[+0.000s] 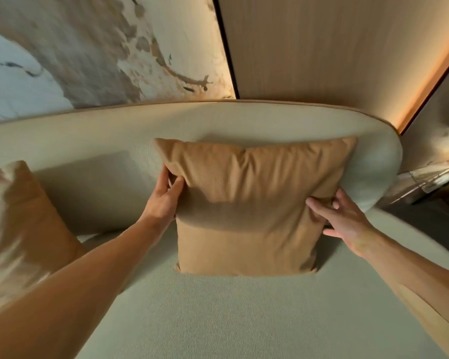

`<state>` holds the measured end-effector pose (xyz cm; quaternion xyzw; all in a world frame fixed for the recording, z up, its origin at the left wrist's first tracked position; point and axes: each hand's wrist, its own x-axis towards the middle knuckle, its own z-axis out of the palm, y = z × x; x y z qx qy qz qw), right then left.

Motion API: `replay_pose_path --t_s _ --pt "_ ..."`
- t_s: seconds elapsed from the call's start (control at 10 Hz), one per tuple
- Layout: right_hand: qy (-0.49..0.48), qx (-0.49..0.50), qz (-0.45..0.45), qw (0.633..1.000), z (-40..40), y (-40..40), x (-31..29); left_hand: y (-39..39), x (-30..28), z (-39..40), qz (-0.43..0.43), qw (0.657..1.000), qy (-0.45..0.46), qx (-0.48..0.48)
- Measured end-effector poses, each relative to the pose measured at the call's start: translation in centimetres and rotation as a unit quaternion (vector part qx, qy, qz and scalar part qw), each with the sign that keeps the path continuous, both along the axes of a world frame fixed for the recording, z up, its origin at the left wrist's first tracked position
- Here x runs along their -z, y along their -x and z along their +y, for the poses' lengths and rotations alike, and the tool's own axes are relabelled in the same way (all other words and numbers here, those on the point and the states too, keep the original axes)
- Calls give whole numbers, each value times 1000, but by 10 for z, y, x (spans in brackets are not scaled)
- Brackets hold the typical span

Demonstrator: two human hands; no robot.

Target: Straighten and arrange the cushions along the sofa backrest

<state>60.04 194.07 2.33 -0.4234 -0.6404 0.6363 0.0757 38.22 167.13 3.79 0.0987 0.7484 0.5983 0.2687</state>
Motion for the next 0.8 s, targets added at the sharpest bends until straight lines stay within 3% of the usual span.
replay_pose_path --t_s 0.3,0.4,0.6,0.8 --pt "-11 34 -19 999 -3 5 13 8 13 -2 26 997 74 20" --pt "-61 56 -41 996 -8 12 15 12 12 -2 64 991 113 38" --pt "-268 54 -102 957 -28 15 -3 6 -4 -23 122 967 215 52" --pt "-348 -46 -176 920 -73 9 -55 2 -40 -78 171 954 241 52"
